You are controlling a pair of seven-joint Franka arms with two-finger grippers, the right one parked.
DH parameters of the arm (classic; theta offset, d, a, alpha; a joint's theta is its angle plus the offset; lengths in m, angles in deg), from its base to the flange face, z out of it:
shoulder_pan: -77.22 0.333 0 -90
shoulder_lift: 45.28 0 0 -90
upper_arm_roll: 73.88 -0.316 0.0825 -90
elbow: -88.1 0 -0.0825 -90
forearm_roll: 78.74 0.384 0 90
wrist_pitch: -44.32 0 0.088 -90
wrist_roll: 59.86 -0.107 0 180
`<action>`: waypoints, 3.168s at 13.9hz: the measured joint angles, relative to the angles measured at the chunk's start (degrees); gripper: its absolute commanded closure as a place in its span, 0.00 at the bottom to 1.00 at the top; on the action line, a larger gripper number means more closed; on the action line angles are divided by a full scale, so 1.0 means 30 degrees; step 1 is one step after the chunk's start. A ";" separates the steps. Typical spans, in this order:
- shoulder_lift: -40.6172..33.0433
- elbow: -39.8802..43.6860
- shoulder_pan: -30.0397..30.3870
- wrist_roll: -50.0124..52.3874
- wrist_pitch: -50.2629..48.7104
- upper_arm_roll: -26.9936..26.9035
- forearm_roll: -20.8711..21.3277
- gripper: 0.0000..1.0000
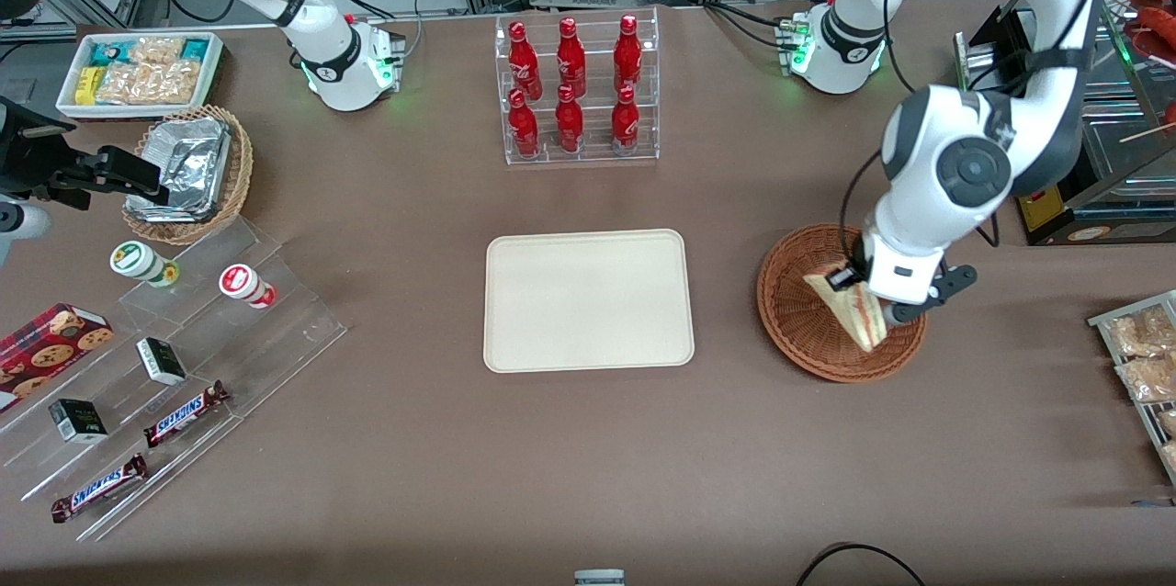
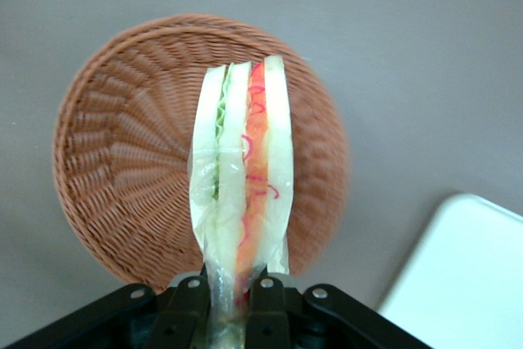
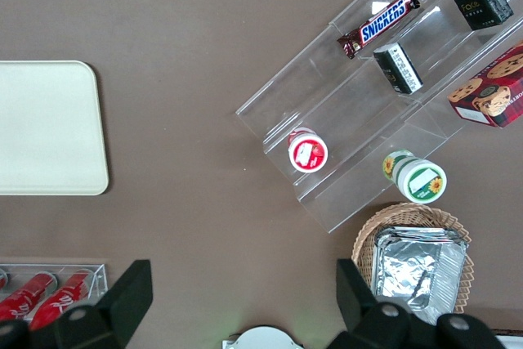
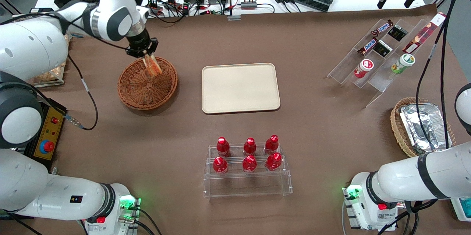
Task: Place sandwich from basket to tray
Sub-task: 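Lift the sandwich and carry it with the left gripper over the cream tray, then lower the sandwich onto the tray and open the left gripper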
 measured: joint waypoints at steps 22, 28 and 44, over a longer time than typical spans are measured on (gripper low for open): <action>1.1152 0.9545 -1.0246 0.1020 0.2454 0.0442 0.0003 1.00; 1.1365 0.9628 -1.0358 0.2001 0.2104 0.0426 0.1498 1.00; 0.6514 1.0345 -1.0296 0.5412 -0.1155 -0.1721 0.1574 0.01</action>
